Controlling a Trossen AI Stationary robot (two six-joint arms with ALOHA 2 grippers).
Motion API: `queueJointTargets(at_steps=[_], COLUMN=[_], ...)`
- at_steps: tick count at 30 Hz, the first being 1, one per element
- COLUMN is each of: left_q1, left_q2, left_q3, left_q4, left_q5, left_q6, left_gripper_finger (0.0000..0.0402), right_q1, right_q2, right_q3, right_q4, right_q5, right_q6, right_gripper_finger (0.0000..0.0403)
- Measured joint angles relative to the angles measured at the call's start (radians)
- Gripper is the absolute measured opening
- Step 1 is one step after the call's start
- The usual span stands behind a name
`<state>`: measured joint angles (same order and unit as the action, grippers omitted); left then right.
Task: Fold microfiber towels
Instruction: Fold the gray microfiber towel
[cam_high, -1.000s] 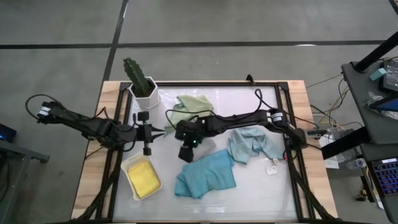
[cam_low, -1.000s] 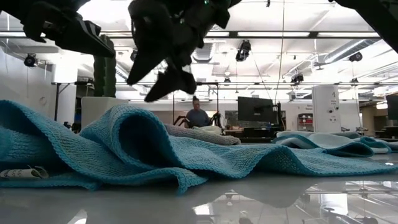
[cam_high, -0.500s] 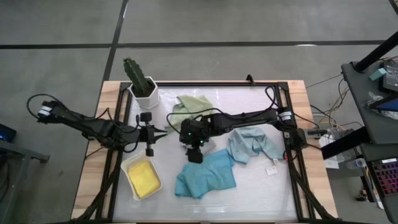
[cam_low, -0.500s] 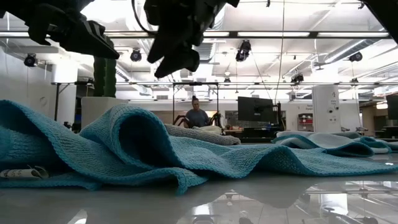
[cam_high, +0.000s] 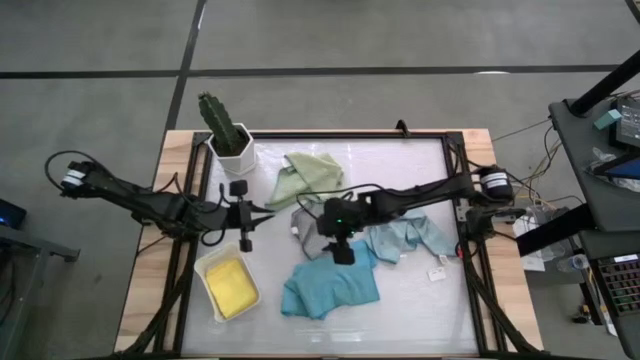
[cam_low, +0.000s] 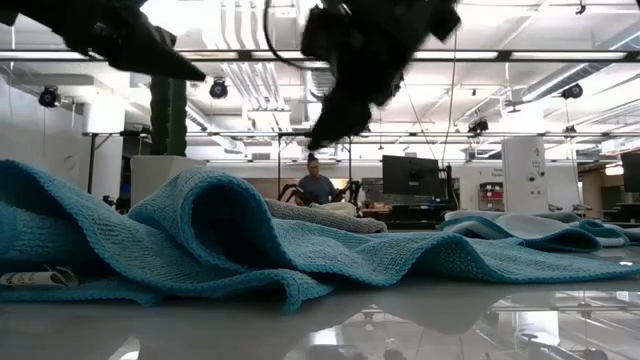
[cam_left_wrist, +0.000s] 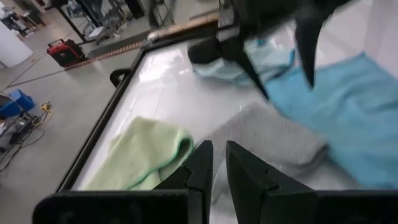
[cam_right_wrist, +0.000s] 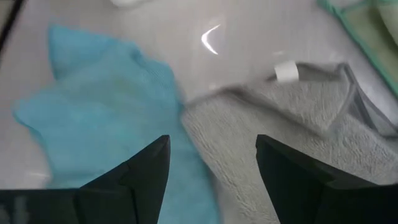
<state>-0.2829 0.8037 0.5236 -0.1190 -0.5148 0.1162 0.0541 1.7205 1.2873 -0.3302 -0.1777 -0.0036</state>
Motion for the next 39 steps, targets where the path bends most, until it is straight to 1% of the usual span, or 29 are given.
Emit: queueJointTargets(at_steps=[3,7,11,14,17,21,39], left_q1=[0.0,0.0,0.0,0.0,0.0,0.001,0.002], left_q2=[0.022,0.072,0.136,0.184,0.218,0.233,0.225], left_q3=[0.0,-0.004,-0.006,-0.006,-0.003,0.002,0.001], left_q4=[0.079,0.179,0.218,0.247,0.242,0.25,0.253], left_q5=[0.0,0.0,0.001,0.001,0.001,0.001,0.001], left_q6=[-0.004,-0.005,-0.005,-0.005,-0.004,0.003,0.003], left_gripper_finger=[0.0031,0.0031,0.0031,0.0031,0.0031,0.0031,0.0031], right_q1=[-0.008,-0.035,-0.056,-0.061,-0.061,-0.062,-0.063], right_q2=[-0.013,-0.011,-0.011,-0.017,-0.019,-0.019,-0.019], right_q3=[-0.085,-0.14,-0.196,-0.249,-0.3,-0.348,-0.376], right_q4=[0.075,0.081,0.09,0.15,0.229,0.306,0.376], right_q5=[0.005,0.005,0.01,0.008,0.017,0.037,0.054], right_q6=[-0.038,-0.041,-0.045,-0.067,-0.086,-0.086,-0.104], right_gripper_finger=[0.0226,0.0226,0.0226,0.0226,0.0226,0.0226,0.0226])
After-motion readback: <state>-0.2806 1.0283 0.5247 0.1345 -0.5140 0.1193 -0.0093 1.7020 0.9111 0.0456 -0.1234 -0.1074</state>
